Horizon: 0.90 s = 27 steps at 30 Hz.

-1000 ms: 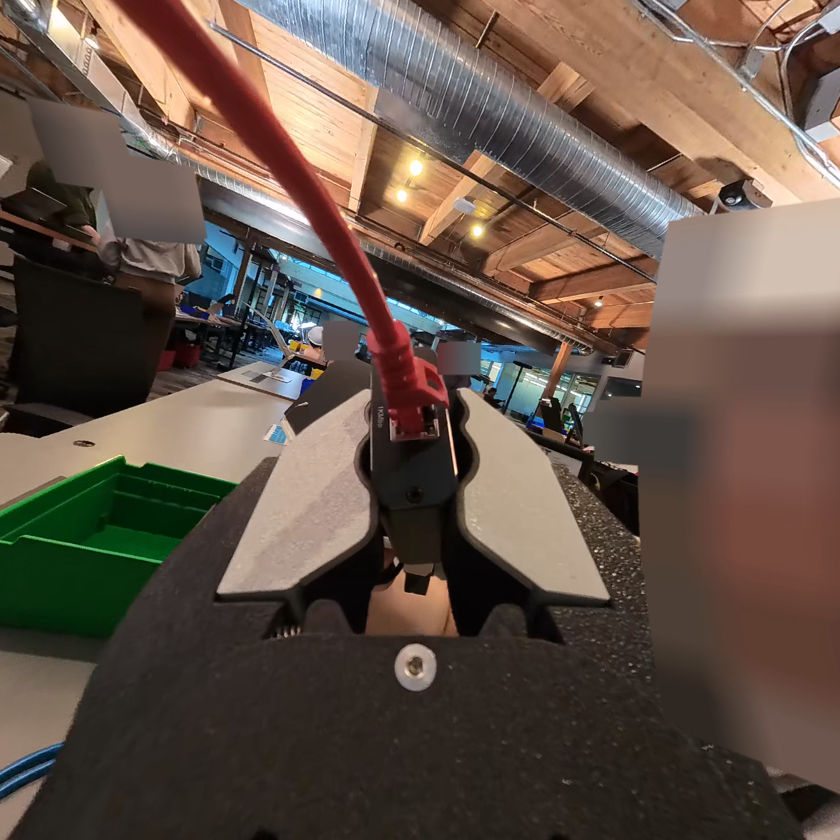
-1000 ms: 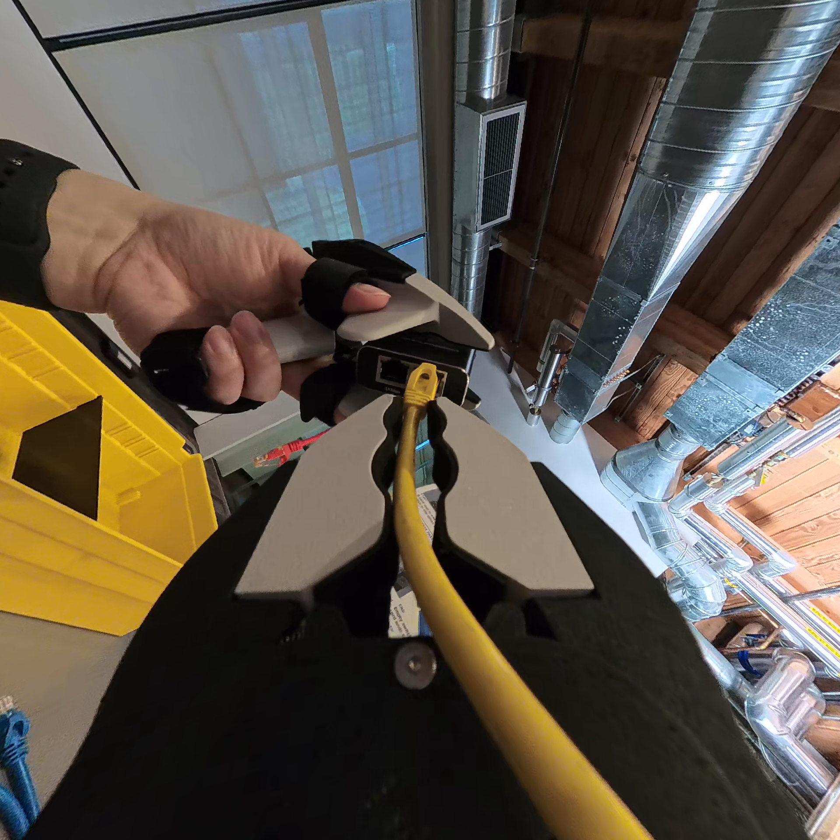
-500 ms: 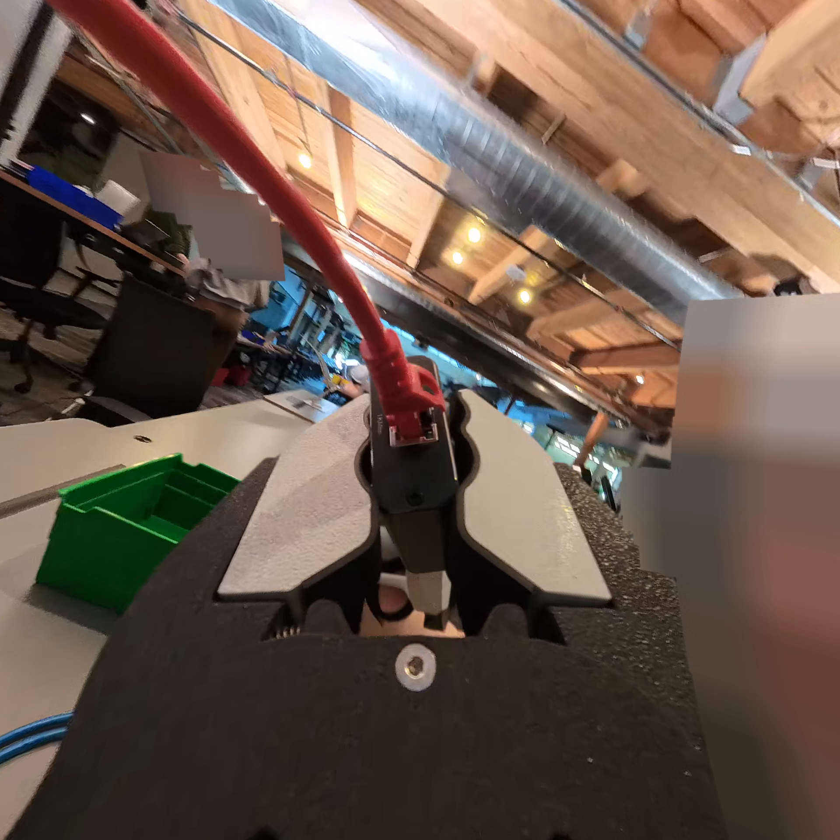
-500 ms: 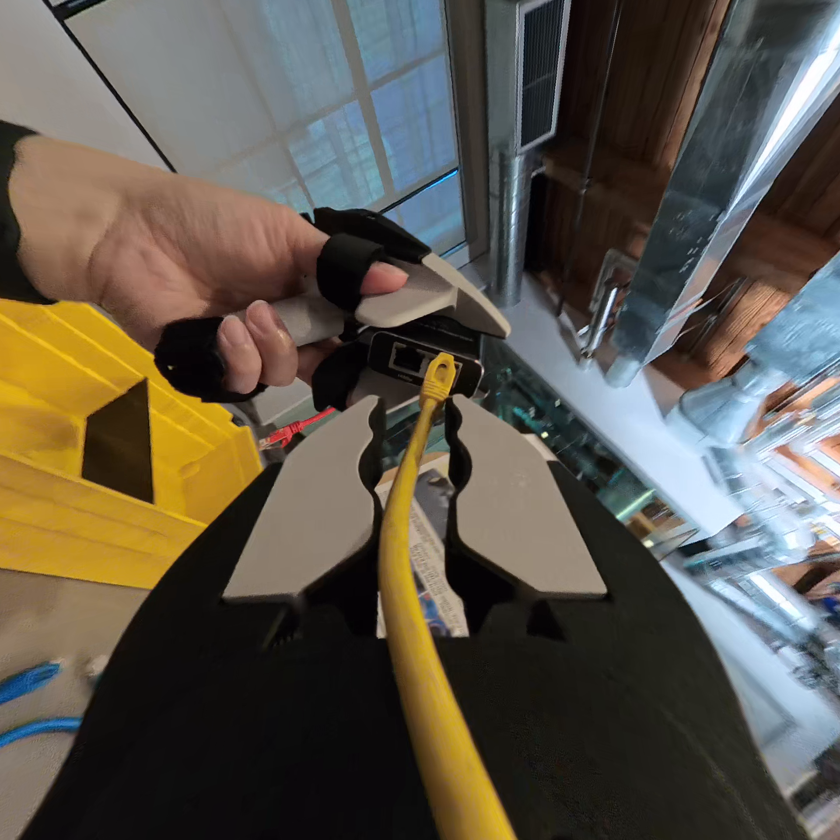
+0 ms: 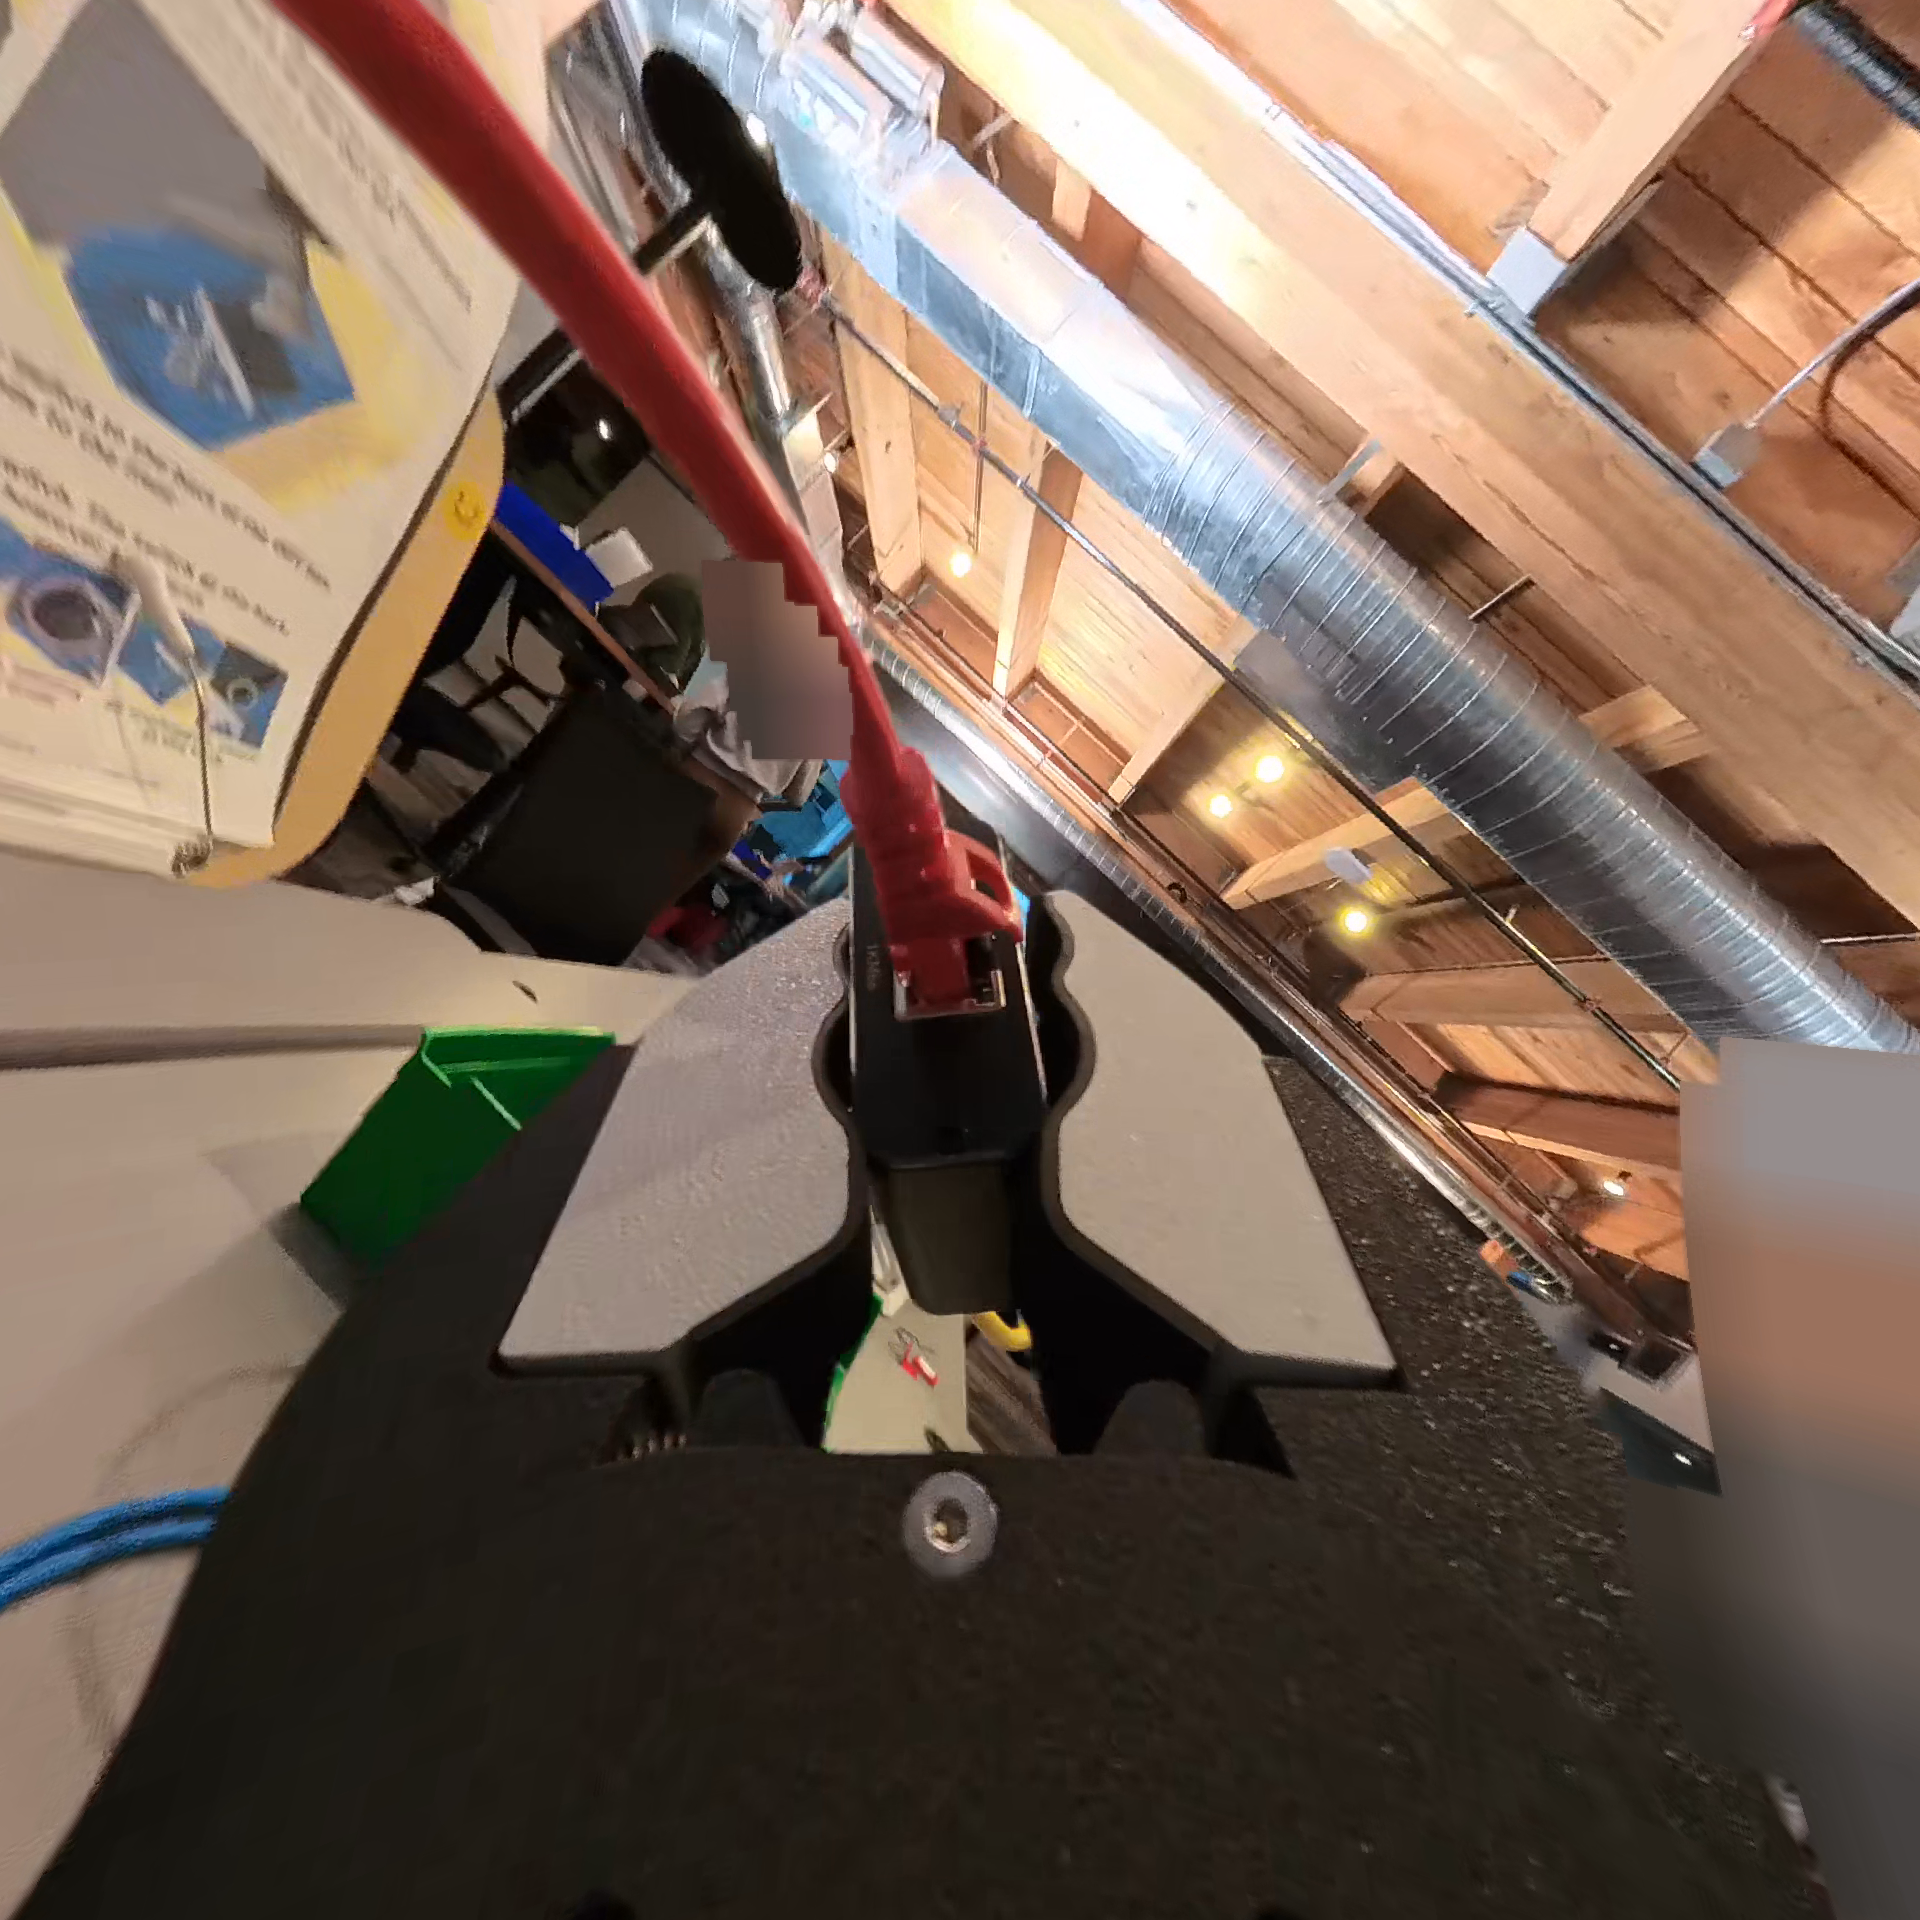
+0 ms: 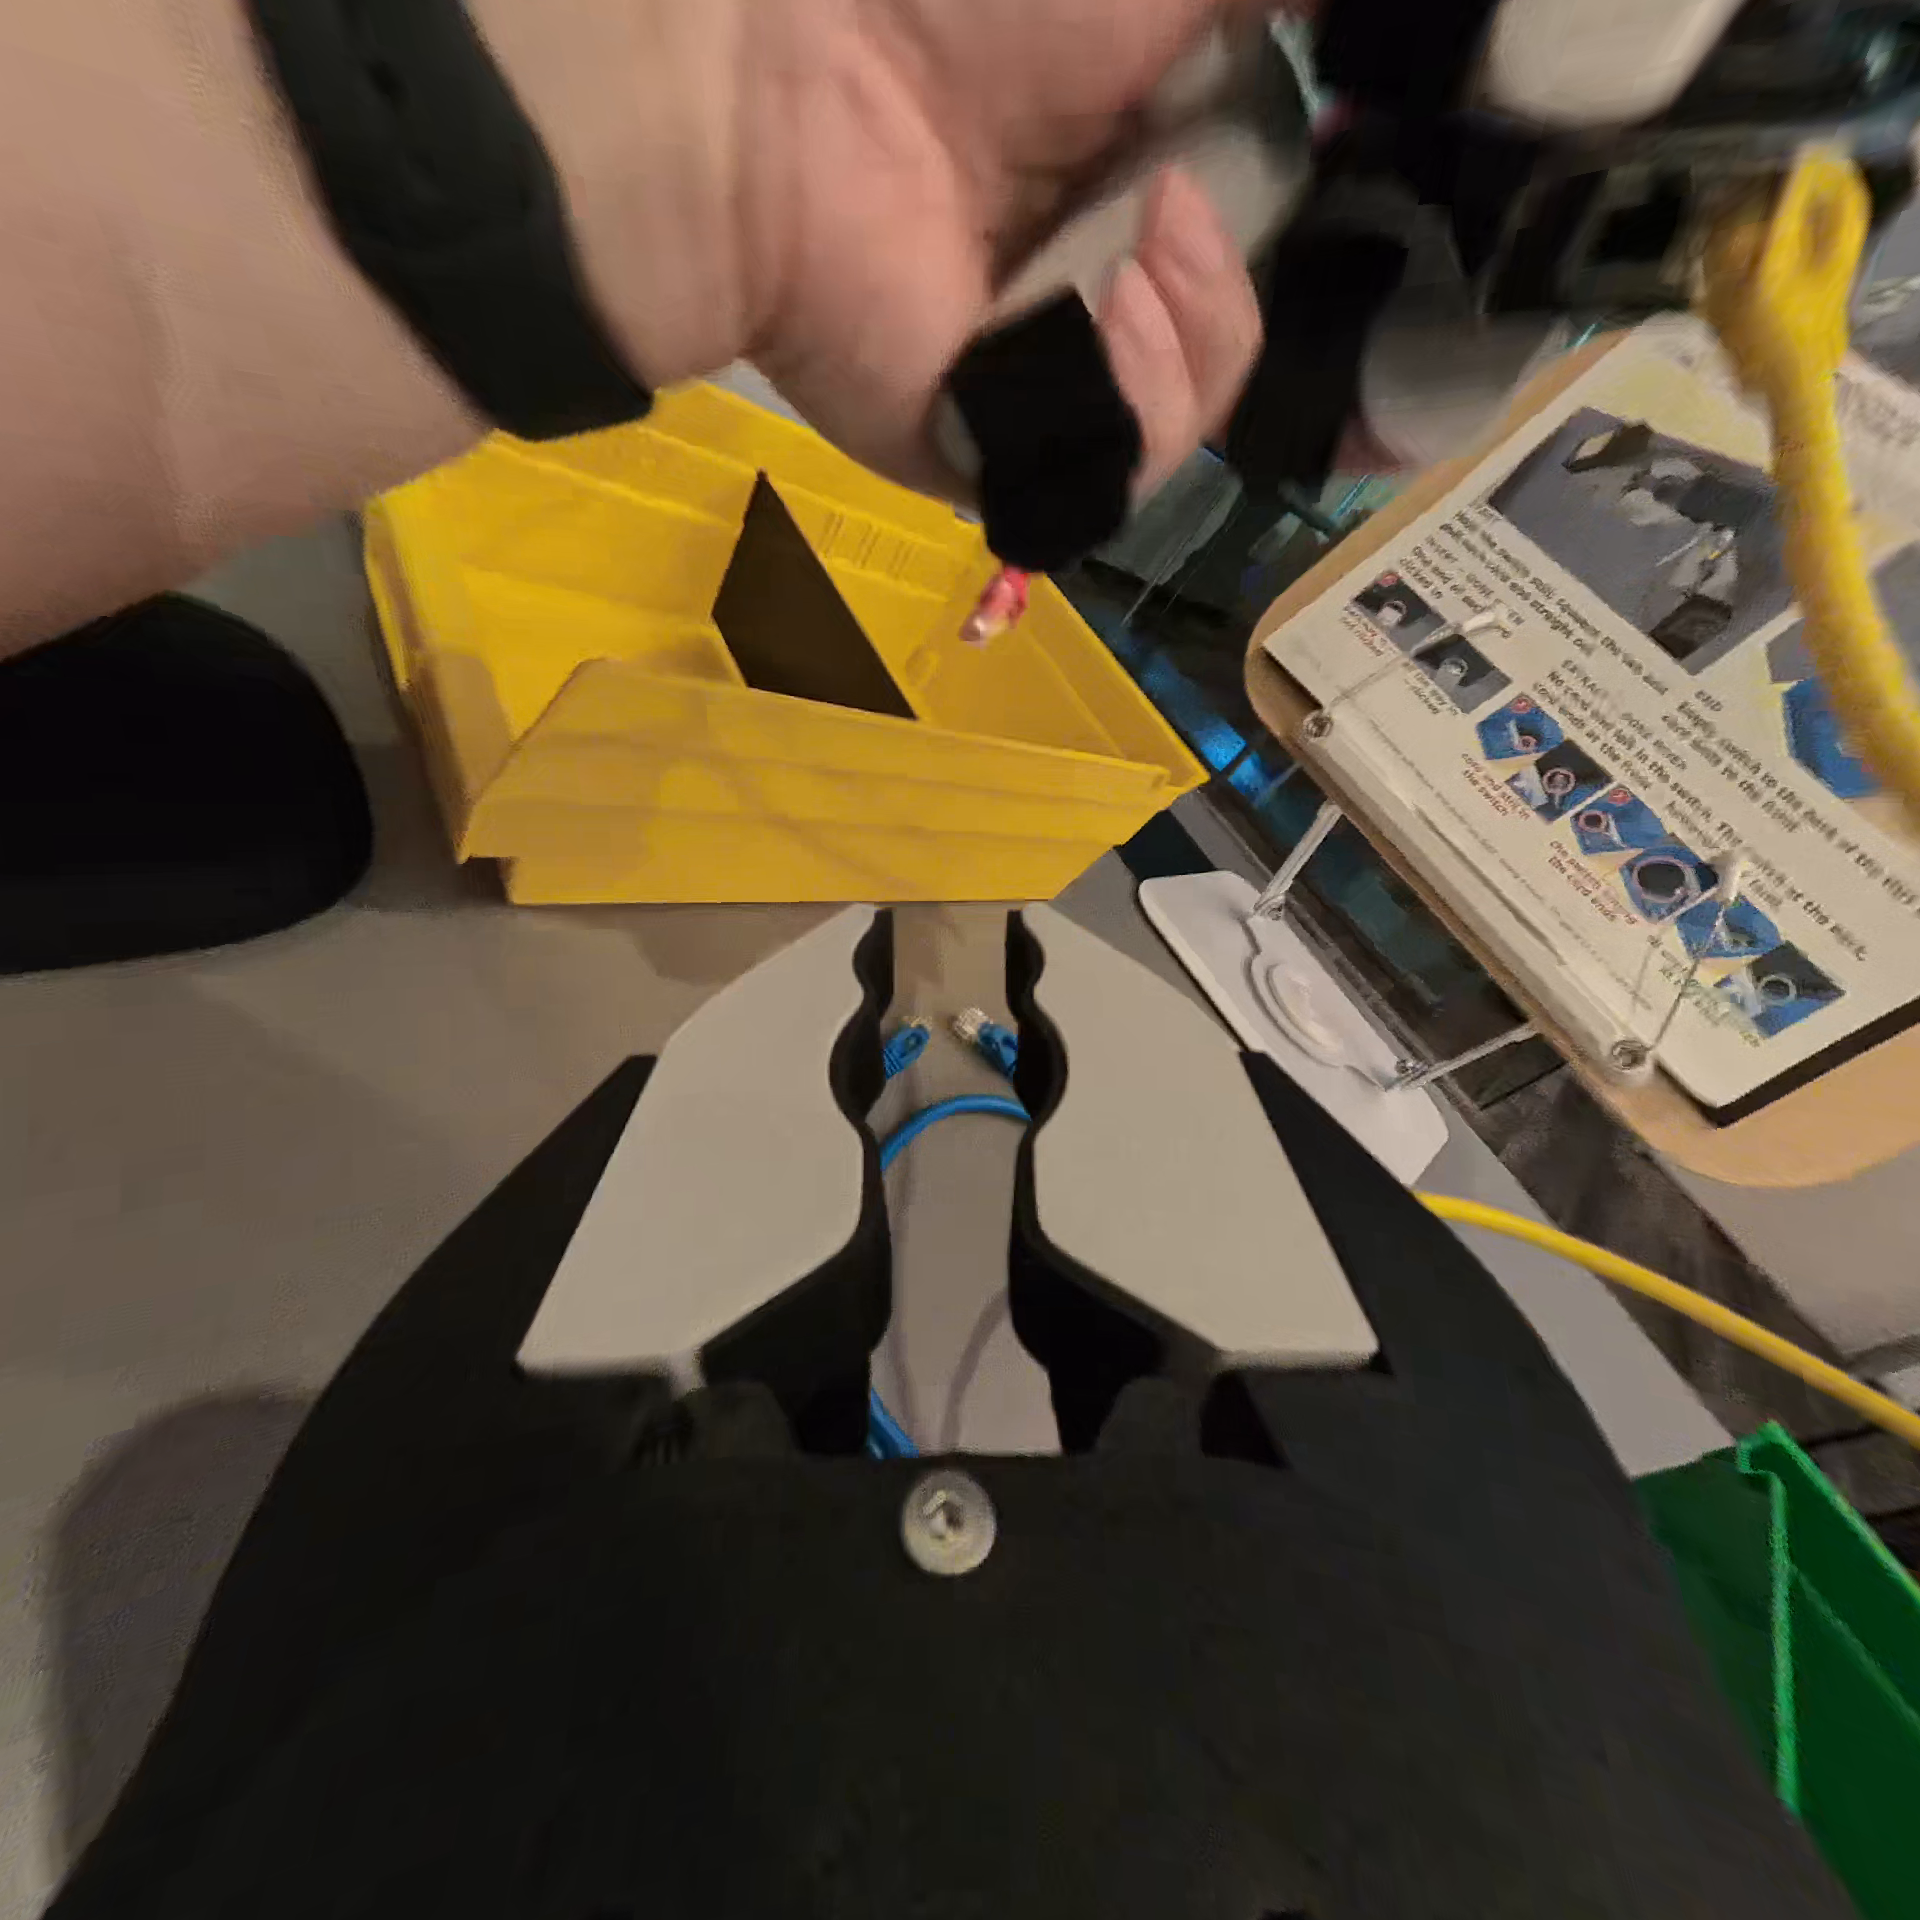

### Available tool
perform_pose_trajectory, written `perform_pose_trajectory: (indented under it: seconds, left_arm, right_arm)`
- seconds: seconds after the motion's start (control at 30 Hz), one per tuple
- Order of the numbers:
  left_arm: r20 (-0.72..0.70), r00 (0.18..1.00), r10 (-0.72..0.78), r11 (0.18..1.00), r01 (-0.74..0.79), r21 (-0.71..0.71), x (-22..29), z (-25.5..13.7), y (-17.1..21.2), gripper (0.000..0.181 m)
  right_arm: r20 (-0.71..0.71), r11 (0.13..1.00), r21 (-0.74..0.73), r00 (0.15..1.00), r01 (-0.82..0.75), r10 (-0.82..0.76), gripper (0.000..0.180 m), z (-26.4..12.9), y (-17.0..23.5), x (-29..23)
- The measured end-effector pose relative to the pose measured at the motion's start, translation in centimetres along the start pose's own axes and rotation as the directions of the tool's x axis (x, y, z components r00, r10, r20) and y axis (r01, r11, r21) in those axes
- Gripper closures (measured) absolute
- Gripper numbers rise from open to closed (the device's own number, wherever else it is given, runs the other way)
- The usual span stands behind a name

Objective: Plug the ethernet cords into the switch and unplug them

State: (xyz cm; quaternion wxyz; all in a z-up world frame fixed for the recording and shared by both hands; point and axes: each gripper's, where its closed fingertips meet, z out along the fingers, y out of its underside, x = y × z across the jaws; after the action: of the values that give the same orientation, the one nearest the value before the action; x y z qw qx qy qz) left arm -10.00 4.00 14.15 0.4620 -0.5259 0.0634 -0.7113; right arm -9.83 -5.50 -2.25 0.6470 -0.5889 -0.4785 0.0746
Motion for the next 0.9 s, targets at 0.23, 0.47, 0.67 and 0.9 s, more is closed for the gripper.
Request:
perform_pose_trajectory:
  seconds: [0.23,0.47,0.67,0.9]
  left_arm:
    - [0.083,0.996,0.021,0.959,0.003,-0.283,-2.8,2.0,6.3,0.152]
    - [0.136,0.989,0.049,0.935,0.003,-0.356,-4.2,2.2,8.3,0.153]
    - [0.147,0.989,-0.018,0.931,0.07,-0.359,-5.0,2.4,9.1,0.153]
    - [0.113,0.983,-0.145,0.876,0.181,-0.446,-4.9,2.4,10.4,0.123]
  right_arm:
    - [-0.248,0.992,0.127,0.967,-0.019,0.051,0.162,-7.6,-6.0,8.0]
    - [0.003,0.897,-0.144,0.906,-0.418,0.423,0.14,-2.6,-0.9,10.0]
    - [-0.163,0.955,-0.224,0.974,-0.193,0.159,0.164,-0.1,1.4,9.8]
    - [-0.192,0.913,-0.241,0.938,-0.33,0.288,0.168,0.0,3.3,10.4]
